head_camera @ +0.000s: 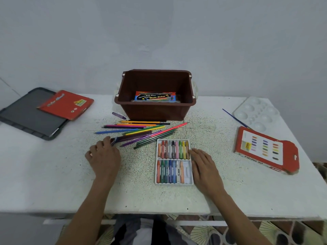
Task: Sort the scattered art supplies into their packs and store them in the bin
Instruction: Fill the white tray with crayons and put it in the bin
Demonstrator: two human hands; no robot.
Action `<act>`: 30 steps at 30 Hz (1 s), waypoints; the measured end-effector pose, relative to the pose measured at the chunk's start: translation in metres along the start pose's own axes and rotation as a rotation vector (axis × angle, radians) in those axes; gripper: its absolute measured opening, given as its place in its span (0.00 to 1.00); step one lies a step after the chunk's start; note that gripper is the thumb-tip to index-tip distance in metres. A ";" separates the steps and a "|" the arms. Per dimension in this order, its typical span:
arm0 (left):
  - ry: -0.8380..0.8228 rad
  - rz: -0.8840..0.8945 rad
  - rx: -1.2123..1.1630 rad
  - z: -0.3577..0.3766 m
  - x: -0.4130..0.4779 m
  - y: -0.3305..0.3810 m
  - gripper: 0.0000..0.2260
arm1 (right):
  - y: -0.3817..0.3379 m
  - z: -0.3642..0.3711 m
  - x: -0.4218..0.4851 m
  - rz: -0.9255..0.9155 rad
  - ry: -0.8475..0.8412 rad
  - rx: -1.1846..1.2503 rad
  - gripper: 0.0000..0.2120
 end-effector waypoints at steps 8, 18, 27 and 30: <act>0.018 0.055 -0.056 -0.001 0.002 -0.002 0.10 | 0.000 0.000 0.001 0.015 -0.006 -0.003 0.21; -0.394 -0.202 -0.963 -0.016 -0.007 0.057 0.12 | -0.002 0.000 0.000 0.017 -0.012 -0.020 0.21; -0.903 -0.182 -1.110 -0.027 -0.060 0.121 0.09 | -0.001 0.001 0.000 0.024 -0.023 -0.020 0.22; -1.012 -0.099 -1.048 -0.020 -0.077 0.137 0.08 | -0.001 0.001 0.001 0.017 -0.021 -0.021 0.22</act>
Point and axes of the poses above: each hand's wrist, its own x-axis towards the middle knuckle, its own z-axis out of the palm, y = z × x, the point moved 6 cm from there along x, towards the middle knuckle, and after that the axes turned 13 degrees about y, right-handed, at the moved point
